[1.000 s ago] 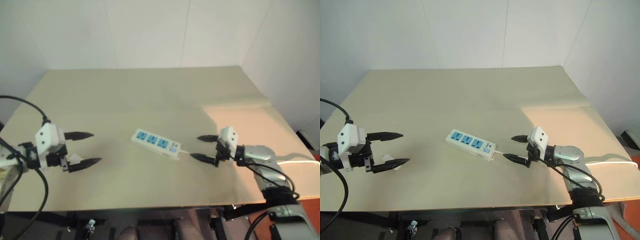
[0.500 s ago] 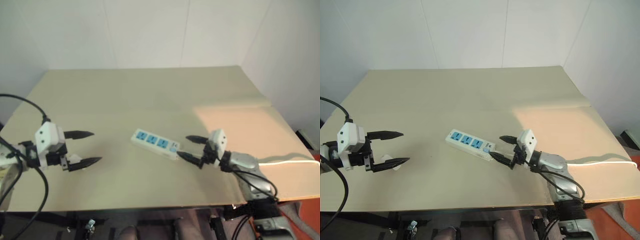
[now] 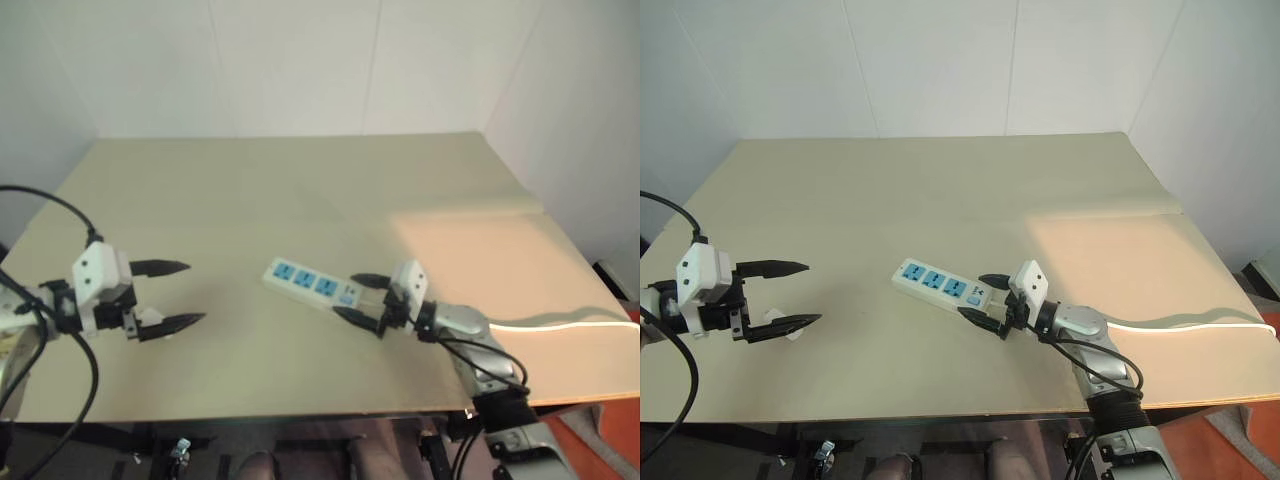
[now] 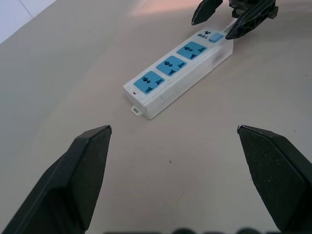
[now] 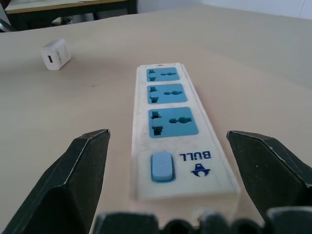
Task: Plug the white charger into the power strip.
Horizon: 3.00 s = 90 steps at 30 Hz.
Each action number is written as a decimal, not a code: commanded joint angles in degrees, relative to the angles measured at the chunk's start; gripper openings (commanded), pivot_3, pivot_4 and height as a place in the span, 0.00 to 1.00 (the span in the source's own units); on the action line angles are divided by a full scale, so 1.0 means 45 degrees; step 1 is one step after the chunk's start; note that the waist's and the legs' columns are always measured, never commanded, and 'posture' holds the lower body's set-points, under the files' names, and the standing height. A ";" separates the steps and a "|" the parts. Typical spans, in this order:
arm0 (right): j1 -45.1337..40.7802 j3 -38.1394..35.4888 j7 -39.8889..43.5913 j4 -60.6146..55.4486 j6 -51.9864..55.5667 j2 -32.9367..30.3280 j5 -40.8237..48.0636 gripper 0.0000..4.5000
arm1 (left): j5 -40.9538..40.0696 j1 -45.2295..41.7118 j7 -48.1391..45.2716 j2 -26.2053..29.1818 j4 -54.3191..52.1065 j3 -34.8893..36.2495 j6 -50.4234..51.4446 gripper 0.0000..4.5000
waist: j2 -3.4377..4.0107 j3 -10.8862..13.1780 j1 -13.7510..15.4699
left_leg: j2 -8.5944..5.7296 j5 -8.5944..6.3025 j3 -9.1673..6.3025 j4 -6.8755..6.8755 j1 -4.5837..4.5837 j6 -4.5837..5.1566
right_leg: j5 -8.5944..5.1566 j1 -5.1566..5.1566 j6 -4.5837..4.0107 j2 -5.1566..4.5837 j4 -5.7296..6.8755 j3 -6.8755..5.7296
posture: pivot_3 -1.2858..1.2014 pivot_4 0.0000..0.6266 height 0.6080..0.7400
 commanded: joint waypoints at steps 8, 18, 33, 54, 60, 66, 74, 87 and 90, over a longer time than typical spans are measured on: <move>-0.0532 -0.0090 0.0014 0.1153 -0.0719 0.0141 -0.0187 1.00 | -0.0070 -0.0256 -0.0028 0.0074 -0.0058 0.0111 -0.0235 1.00 | -0.0011 -0.0007 -0.0029 | 0.0000 0.0000 0.0000 -0.0001 -0.0002 0.0000 | 0.0001 -0.0001 -0.0002 0.0001 -0.0002 0.0000 | 0.52 0.24 1.00; -0.0711 0.0233 0.0108 0.1707 -0.0995 0.0416 -0.0458 1.00 | -0.0059 -0.0345 -0.0045 0.0074 0.0012 0.0045 -0.0243 1.00 | -0.0011 -0.0007 -0.0034 | 0.0002 0.0000 0.0000 -0.0001 0.0003 0.0000 | 0.0001 0.0000 -0.0002 0.0002 0.0002 0.0000 | 0.52 0.24 1.00; -0.1619 0.0377 0.0375 0.4329 -0.1954 0.1055 -0.1011 1.00 | -0.0112 -0.0166 -0.0010 0.0124 -0.0182 0.0219 -0.0169 1.00 | -0.0071 -0.0044 -0.0121 | 0.0029 0.0001 0.0000 -0.0001 0.0058 0.0001 | 0.0001 0.0030 0.0000 0.0035 0.0012 0.0004 | 0.52 0.24 1.00; -0.1891 0.0767 0.2729 0.4001 -0.2236 0.0891 -0.0755 0.77 | -0.0020 -0.0445 -0.0653 0.0607 0.0494 0.0174 -0.0361 1.00 | -0.0104 -0.0064 -0.0225 | 0.0047 0.0000 0.0003 -0.0014 0.0060 0.0001 | 0.0001 0.0021 -0.0002 0.0051 0.0012 0.0008 | 0.52 0.24 1.00; -0.2054 0.1313 0.3859 0.4041 -0.2372 0.0560 -0.0941 0.77 | 0.0663 -0.2251 -0.2783 0.1918 0.2514 -0.0920 -0.1506 1.00 | -0.0103 -0.0063 -0.0196 | 0.0038 0.0000 0.0003 -0.0014 0.0038 0.0001 | -0.0001 0.0006 0.0002 0.0048 0.0007 0.0003 | 0.52 0.24 1.00; -0.2280 0.1391 0.3964 0.4500 -0.2526 0.0655 -0.1048 0.77 | 0.0857 -0.5030 -0.4781 0.4621 0.4972 -0.4554 -0.3752 1.00 | -0.0105 -0.0058 -0.0231 | 0.0044 0.0000 0.0002 -0.0016 0.0026 0.0001 | -0.0019 -0.0004 0.0027 0.0060 0.0008 0.0003 | 0.52 0.24 1.00; -0.2338 0.1509 0.4042 0.4609 -0.2503 0.0871 -0.1124 0.77 | 0.3036 -1.0020 -0.4781 0.5319 0.7435 -1.2055 -0.7891 1.00 | -0.0106 -0.0059 -0.0205 | 0.0028 0.0002 0.0007 -0.0013 0.0029 0.0004 | -0.0041 0.0001 0.0064 0.0057 0.0021 0.0018 | 0.52 0.24 1.00; -0.2057 0.1418 0.3774 0.4195 -0.2268 0.0884 -0.1177 0.77 | 0.4262 -1.4385 -0.4781 0.3878 1.0085 -1.8615 -1.1454 1.00 | -0.0107 -0.0059 -0.0150 | 0.0028 0.0003 0.0002 0.0013 0.0007 0.0008 | -0.0043 -0.0012 0.0067 0.0062 0.0029 0.0022 | 0.52 0.24 1.00; -0.1999 0.1390 0.3652 0.4110 -0.2211 0.0924 -0.1174 0.77 | 0.4168 -1.4831 -0.4781 0.3701 1.0480 -1.9509 -1.1879 1.00 | -0.0108 -0.0059 -0.0149 | 0.0027 0.0003 0.0002 0.0017 0.0007 0.0009 | -0.0043 -0.0012 0.0068 0.0062 0.0031 0.0023 | 0.52 0.24 1.00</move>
